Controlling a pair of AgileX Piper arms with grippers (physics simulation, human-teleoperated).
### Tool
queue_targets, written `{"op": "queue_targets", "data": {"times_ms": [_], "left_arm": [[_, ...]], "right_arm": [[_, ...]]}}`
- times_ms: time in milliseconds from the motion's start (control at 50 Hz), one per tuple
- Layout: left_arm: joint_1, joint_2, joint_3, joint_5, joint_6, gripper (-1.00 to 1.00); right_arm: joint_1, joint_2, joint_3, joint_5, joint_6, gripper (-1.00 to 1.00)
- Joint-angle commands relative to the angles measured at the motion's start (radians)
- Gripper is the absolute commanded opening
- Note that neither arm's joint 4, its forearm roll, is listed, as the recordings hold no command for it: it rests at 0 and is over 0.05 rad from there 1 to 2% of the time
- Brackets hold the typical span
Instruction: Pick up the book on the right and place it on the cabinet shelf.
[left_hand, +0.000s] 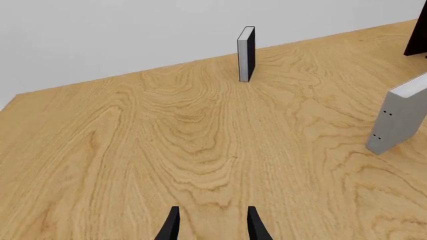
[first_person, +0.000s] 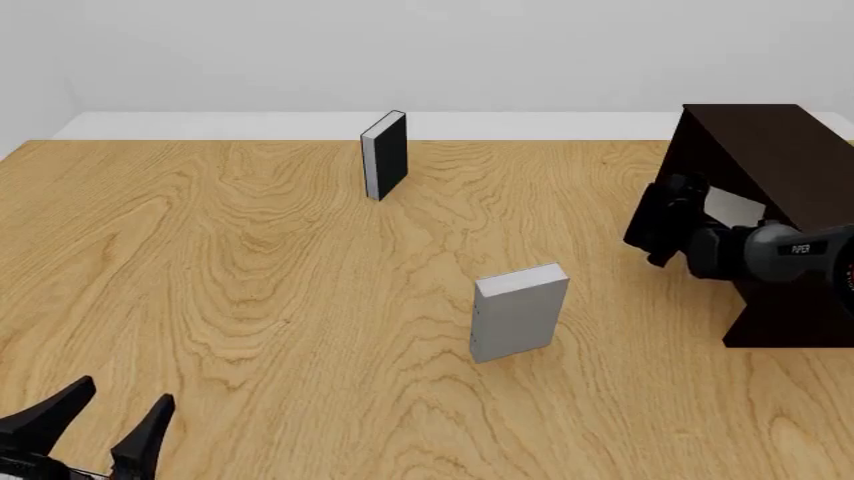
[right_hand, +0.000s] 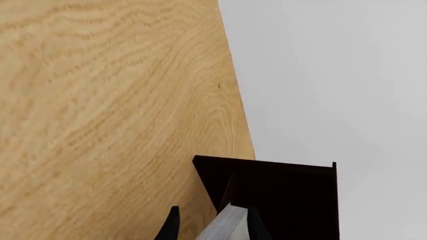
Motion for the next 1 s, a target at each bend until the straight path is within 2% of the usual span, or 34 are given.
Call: {"op": "queue_targets", "data": {"times_ms": [20, 260, 420, 440, 480, 1000], "left_arm": [[-0.005, -0.021, 0.0, 0.015, 0.0, 1.0], [-0.004, -0.031, 0.0, 0.024, -0.008, 1.0], [-0.005, -0.038, 0.0, 0.033, -0.005, 1.0], [-0.006, -0.04, 0.0, 0.035, -0.003, 1.0], [-0.005, -0.046, 0.0, 0.04, -0.001, 1.0], [-0.013, -0.03, 0.0, 0.031, -0.001, 1.0]], "right_arm": [[-0.004, -0.002, -0.007, 0.0, -0.004, 1.0], [0.006, -0.015, 0.023, -0.016, -0.017, 1.0], [0.024, -0.015, 0.027, -0.011, 0.0, 1.0], [0.022, -0.008, 0.035, -0.023, -0.015, 1.0], [0.028, -0.014, 0.029, -0.013, 0.0, 1.0], [0.048, -0.042, 0.062, -0.023, 0.011, 1.0]]}}
